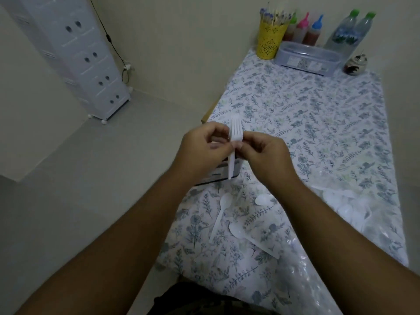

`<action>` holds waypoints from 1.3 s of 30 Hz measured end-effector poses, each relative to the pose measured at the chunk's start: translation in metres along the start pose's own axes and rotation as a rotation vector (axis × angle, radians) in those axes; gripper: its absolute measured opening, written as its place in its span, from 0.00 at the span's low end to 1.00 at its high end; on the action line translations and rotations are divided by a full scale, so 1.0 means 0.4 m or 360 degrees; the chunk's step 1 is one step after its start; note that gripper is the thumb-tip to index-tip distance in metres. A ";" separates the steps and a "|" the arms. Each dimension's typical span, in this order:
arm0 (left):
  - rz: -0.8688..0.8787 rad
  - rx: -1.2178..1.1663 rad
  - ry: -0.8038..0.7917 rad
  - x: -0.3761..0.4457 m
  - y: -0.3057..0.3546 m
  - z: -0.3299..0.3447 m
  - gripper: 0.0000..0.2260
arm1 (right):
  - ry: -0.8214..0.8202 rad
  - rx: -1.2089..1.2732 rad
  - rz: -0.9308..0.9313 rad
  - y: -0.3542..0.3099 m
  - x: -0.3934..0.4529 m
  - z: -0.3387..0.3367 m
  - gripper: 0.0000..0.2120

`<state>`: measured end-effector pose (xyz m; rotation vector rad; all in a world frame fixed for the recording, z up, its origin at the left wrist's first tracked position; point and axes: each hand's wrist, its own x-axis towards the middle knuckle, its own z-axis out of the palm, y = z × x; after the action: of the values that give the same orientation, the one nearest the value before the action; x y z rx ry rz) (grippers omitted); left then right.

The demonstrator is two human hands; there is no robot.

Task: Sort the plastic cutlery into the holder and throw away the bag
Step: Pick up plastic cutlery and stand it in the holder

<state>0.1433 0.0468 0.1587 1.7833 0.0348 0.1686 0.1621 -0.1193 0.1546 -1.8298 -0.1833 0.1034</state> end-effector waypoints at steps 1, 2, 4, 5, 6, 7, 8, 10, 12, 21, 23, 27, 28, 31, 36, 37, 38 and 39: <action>0.0047 0.0002 0.0009 0.029 0.017 -0.008 0.12 | 0.0031 -0.0012 -0.0037 -0.018 0.030 -0.001 0.10; 0.0092 0.0010 0.0012 0.053 0.031 -0.014 0.12 | 0.0057 -0.0024 -0.0062 -0.031 0.055 0.000 0.10; 0.0159 0.0028 0.0005 0.090 0.039 -0.022 0.12 | 0.0089 -0.0056 -0.0100 -0.039 0.095 0.007 0.11; 0.0176 0.0038 -0.0002 0.103 0.035 -0.024 0.12 | 0.0105 -0.0072 -0.0111 -0.036 0.108 0.013 0.11; 0.0184 0.0050 -0.0005 0.113 0.028 -0.025 0.11 | 0.0123 -0.0087 -0.0110 -0.030 0.118 0.021 0.11; 0.0182 0.0064 -0.0002 0.121 0.018 -0.026 0.11 | 0.0136 -0.0085 -0.0101 -0.023 0.124 0.029 0.10; 0.0174 0.0079 0.0002 0.126 0.005 -0.027 0.11 | 0.0150 -0.0088 -0.0082 -0.013 0.128 0.037 0.11; 0.0146 0.0121 0.0006 0.132 -0.023 -0.027 0.11 | 0.0163 -0.0125 -0.0056 0.008 0.132 0.050 0.11; 0.0105 0.0215 0.0002 0.134 -0.050 -0.023 0.10 | 0.0127 -0.0202 -0.0027 0.032 0.135 0.059 0.10; 0.0042 0.0775 -0.0080 0.167 -0.092 -0.012 0.11 | -0.0010 -0.0678 0.0051 0.091 0.163 0.072 0.09; 0.0021 0.0859 -0.0081 0.171 -0.103 -0.009 0.09 | -0.0035 -0.0751 0.0071 0.105 0.159 0.075 0.10; 0.0090 0.1190 -0.0140 0.191 -0.140 -0.013 0.09 | -0.0103 -0.0928 0.0083 0.122 0.153 0.080 0.11; 0.0112 0.1277 -0.0138 0.195 -0.147 -0.015 0.11 | -0.0104 -0.0957 0.0076 0.122 0.150 0.079 0.11; 0.0150 0.1332 -0.0032 0.189 -0.144 -0.018 0.16 | -0.0028 -0.0902 0.0066 0.121 0.141 0.063 0.10; 0.0425 0.0931 0.0238 0.043 -0.096 -0.004 0.04 | 0.0102 -0.0831 0.0172 0.133 0.046 0.020 0.09; 0.0392 0.0847 0.0197 -0.005 -0.103 0.007 0.05 | 0.0076 -0.0832 0.0236 0.151 0.010 0.016 0.09; 0.0323 0.0790 0.0116 -0.058 -0.120 0.021 0.05 | 0.0017 -0.0850 0.0302 0.173 -0.029 0.015 0.09; 0.0224 0.0772 0.0025 -0.110 -0.148 0.036 0.05 | -0.0068 -0.0882 0.0362 0.198 -0.070 0.016 0.09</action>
<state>0.1058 0.0407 0.0940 2.2698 -0.0430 0.2944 0.1392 -0.1384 0.0756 -2.3992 -0.0312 0.2727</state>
